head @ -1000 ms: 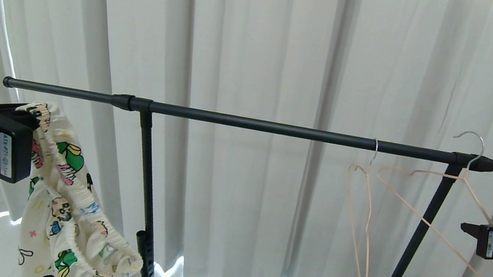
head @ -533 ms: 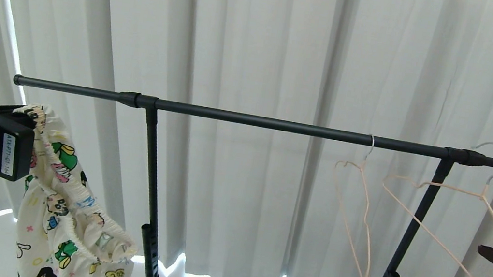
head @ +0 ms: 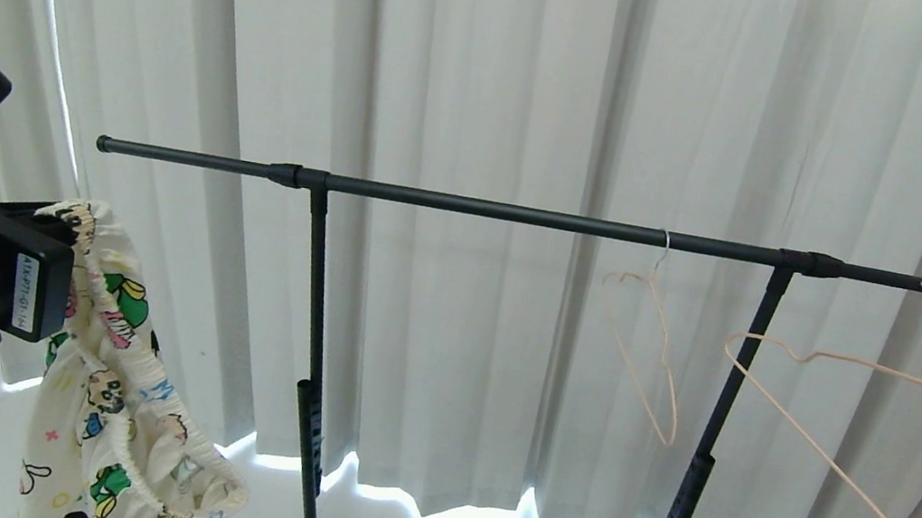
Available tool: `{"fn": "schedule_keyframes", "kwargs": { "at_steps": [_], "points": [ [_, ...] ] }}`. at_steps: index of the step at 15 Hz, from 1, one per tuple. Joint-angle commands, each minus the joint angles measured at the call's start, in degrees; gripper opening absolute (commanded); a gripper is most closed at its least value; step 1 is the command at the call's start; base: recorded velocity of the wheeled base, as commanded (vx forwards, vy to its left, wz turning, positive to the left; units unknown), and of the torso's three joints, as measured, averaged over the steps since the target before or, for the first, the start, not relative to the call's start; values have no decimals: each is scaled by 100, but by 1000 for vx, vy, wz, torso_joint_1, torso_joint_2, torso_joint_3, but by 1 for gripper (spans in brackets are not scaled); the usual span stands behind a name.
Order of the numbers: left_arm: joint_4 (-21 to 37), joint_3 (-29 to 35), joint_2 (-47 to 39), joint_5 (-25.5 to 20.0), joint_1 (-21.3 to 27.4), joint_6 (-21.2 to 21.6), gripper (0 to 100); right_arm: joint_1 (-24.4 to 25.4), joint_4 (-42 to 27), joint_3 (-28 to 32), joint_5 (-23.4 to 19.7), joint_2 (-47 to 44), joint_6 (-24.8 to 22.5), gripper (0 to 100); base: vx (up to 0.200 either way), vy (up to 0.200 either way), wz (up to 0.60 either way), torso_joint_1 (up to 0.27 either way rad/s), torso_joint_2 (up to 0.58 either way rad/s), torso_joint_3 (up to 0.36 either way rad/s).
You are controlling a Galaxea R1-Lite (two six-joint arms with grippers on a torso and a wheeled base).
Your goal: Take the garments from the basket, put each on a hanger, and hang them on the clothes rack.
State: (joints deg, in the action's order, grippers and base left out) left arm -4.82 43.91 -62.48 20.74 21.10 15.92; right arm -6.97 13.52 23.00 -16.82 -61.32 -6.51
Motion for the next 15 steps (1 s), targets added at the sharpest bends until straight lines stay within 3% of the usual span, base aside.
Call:
{"fn": "schedule_keyframes", "kwargs": {
  "at_steps": [1, 4, 5, 6, 8, 12, 13, 15],
  "points": [
    [-2, -5, -28, -43, -1, 8, 0, 214, -16, 38, -5, 305, 1, 0, 0, 0, 0, 0, 0, 0],
    [-2, 3, -124, -87, 17, 8, 0, 1110, -16, 178, 4, 419, 1, 0, 0, 0, 0, 0, 0, 0],
    [-2, 21, -230, -96, 34, -10, 0, 1726, -16, 275, 12, 410, 18, 0, 0, 0, 0, 0, 0, 0],
    [-11, 30, -274, -96, 52, -36, 0, 1875, -16, 292, 12, 410, 27, 0, 0, 0, 0, 0, 0, 0],
    [-11, 258, -678, -87, 175, -432, 0, 2886, -25, 301, 4, 401, 62, 0, 0, 0, 0, 0, 0, 0],
    [-2, 680, -1539, -96, 360, -810, 0, 4529, -25, 310, 48, 366, 844, 0, 0, 0, 0, 0, 0, 0],
    [-2, 891, -1812, -96, 562, -1038, 0, 5030, -16, 310, 144, 296, 1143, 0, 0, 0, 0, 0, 0, 0],
    [-2, 1137, -2225, -96, 817, -1522, 0, 5505, 28, 319, 329, 94, 1521, 0, 0, 0, 0, 0, 0, 0]
  ]
}}
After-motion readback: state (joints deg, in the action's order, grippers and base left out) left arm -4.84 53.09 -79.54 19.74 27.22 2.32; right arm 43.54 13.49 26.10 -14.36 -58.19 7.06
